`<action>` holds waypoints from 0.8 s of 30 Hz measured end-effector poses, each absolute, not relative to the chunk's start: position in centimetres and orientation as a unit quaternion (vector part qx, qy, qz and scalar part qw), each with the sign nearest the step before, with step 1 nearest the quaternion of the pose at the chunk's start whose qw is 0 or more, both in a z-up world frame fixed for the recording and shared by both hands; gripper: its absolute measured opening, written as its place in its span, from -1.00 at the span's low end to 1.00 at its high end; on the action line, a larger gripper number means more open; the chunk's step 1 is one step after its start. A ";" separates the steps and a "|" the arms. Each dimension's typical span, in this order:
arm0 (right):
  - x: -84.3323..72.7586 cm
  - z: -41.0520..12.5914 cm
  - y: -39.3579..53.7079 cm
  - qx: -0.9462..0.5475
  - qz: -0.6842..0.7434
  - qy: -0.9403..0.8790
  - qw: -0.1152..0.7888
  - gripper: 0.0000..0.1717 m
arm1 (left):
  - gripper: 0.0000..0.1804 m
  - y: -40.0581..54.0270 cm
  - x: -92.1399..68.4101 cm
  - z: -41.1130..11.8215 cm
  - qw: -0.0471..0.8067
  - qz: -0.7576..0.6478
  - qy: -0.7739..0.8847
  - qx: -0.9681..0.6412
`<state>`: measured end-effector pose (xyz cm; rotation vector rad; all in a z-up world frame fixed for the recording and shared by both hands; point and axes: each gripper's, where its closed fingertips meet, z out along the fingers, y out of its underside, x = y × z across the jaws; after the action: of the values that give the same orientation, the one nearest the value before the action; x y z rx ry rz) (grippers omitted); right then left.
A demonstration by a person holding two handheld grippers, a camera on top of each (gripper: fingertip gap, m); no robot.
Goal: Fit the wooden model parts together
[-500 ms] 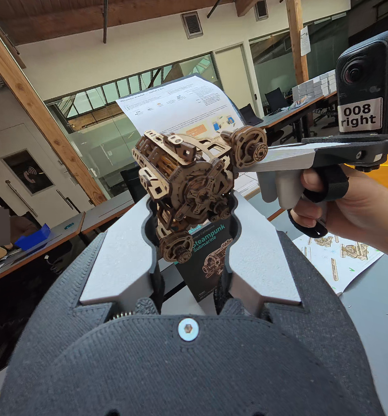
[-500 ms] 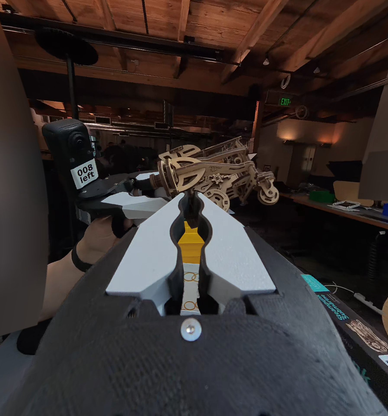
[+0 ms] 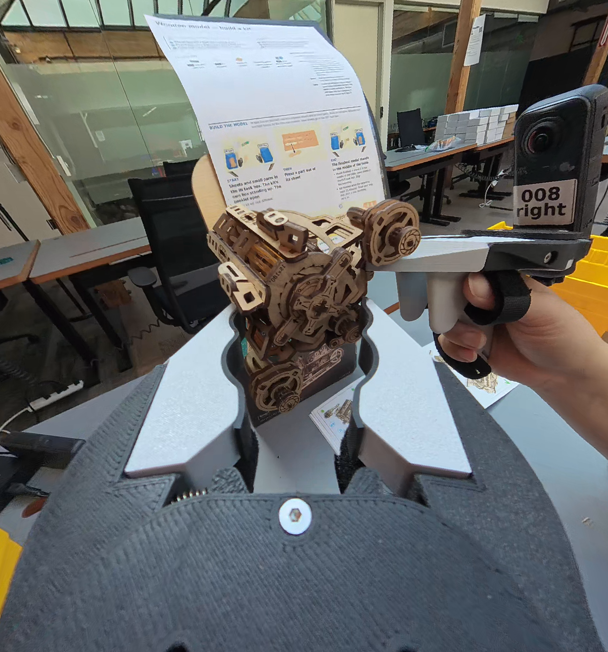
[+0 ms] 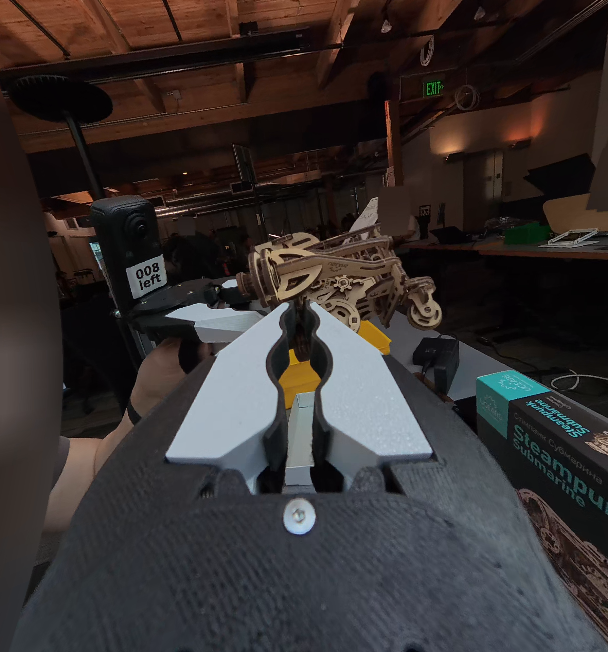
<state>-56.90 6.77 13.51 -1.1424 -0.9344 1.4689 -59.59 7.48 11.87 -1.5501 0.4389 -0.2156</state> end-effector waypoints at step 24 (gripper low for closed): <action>-57.6 7.4 4.3 -0.546 0.465 -0.569 0.403 -0.60 | -0.30 3.6 -59.7 -0.6 0.453 -0.484 0.040 -0.748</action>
<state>-57.57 4.25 7.44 -1.3790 -1.4372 1.1756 -59.69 3.56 -0.62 -1.8477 0.0997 -1.1944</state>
